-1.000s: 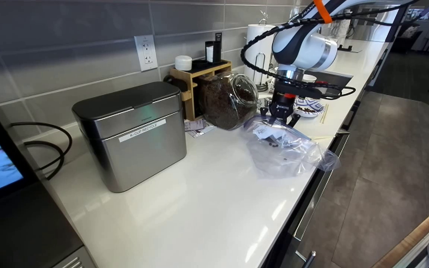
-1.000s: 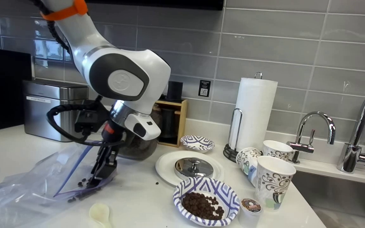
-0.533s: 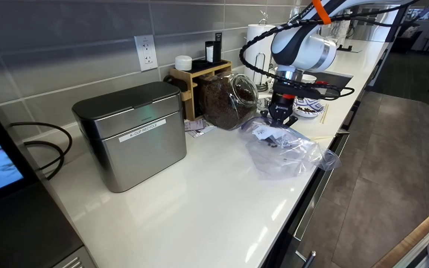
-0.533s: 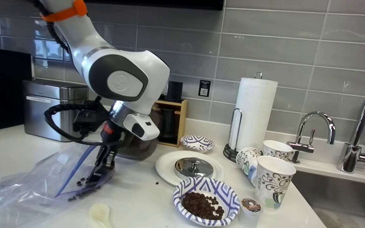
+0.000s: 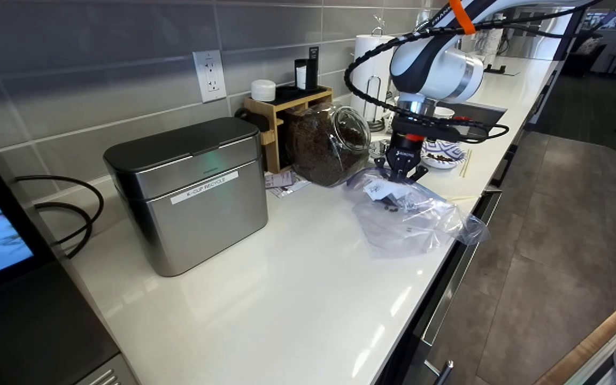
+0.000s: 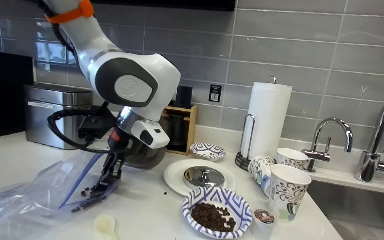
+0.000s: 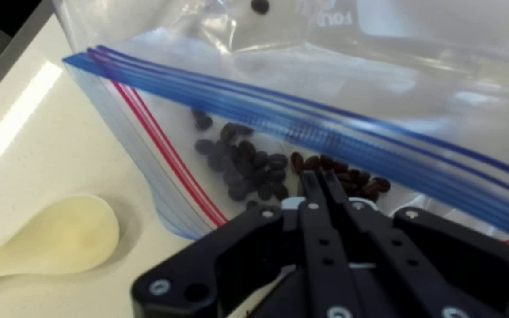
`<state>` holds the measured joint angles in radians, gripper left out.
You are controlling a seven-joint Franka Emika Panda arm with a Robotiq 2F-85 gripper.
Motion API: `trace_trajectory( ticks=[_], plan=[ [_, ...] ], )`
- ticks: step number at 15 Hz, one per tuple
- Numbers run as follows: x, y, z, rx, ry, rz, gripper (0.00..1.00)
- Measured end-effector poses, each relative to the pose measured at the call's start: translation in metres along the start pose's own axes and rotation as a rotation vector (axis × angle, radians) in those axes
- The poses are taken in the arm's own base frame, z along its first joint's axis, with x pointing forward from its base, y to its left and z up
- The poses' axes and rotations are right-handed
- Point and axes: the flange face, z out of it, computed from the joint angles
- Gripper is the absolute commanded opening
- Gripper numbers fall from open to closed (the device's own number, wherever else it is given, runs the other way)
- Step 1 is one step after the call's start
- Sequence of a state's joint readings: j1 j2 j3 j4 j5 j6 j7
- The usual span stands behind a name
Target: Open the clear bag and put some coffee beans from the bag into the black and white bowl.
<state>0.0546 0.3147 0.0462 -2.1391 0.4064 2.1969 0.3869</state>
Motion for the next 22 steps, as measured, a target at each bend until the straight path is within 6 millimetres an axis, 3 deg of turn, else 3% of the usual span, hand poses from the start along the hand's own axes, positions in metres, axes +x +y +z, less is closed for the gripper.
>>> trace_trajectory(
  ticks=[4,10,17,22],
  plan=[
    [0.008,0.006,-0.016,0.039,-0.026,0.038,0.01],
    [0.023,0.035,-0.07,0.131,-0.106,0.1,0.01],
    [0.049,0.112,-0.154,0.204,0.024,0.134,0.01],
    [0.069,0.15,-0.183,0.122,0.23,0.029,0.01]
  ],
)
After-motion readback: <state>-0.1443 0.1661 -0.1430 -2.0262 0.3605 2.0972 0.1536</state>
